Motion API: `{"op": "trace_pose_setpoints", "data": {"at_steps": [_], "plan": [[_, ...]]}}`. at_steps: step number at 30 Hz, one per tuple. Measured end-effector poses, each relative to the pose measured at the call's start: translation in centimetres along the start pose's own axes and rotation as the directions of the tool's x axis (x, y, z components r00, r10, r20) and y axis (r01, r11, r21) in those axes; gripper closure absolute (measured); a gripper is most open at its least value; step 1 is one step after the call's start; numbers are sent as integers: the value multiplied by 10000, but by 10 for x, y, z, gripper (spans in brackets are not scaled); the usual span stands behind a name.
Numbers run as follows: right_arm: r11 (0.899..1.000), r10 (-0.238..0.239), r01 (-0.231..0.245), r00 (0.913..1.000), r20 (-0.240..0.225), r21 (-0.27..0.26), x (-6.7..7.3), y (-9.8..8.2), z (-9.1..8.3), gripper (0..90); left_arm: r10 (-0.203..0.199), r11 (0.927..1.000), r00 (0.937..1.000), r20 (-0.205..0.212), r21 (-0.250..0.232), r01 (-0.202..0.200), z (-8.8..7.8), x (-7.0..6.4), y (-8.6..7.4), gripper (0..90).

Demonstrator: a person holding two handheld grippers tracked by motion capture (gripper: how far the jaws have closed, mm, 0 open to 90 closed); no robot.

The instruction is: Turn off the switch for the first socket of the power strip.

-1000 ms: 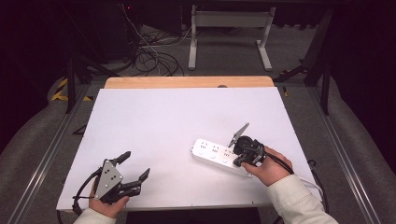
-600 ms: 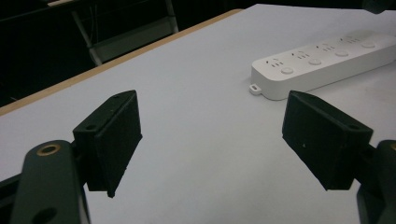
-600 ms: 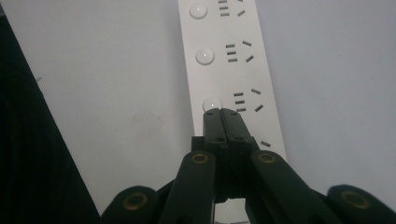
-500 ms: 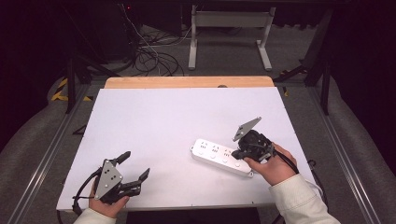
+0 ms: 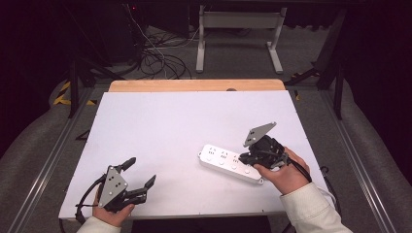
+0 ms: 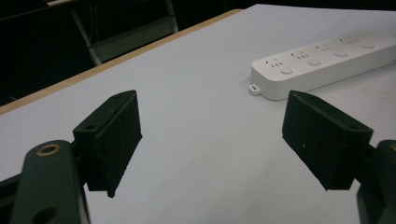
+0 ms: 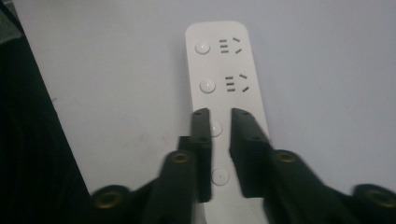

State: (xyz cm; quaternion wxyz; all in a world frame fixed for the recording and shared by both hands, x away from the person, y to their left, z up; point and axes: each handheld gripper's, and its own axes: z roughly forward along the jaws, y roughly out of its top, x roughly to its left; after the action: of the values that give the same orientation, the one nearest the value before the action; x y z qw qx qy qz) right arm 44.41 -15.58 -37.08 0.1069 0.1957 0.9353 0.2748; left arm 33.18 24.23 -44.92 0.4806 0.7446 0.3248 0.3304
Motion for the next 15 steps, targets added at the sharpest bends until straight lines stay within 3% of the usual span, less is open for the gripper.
{"op": "trace_pose_setpoints", "data": {"at_steps": [7, 10, 15], "plan": [[9959, -86, 110, 9996, 280, -900, 2, 2, -13, 446, -4, 10000, 10000, 3, -4, 4, 1, 0, 0, 200], [9925, -74, 126, 9991, 429, -1218, 3, 1, -17, 377, -5, 10000, 10000, -4, 8, 5, 1, 0, 0, 200], [9782, -256, 441, 9954, 927, -2032, 5, -4, -23, 278, 56, 10000, 10000, -21, 13, -56, 0, 1, 0, 200]]}}
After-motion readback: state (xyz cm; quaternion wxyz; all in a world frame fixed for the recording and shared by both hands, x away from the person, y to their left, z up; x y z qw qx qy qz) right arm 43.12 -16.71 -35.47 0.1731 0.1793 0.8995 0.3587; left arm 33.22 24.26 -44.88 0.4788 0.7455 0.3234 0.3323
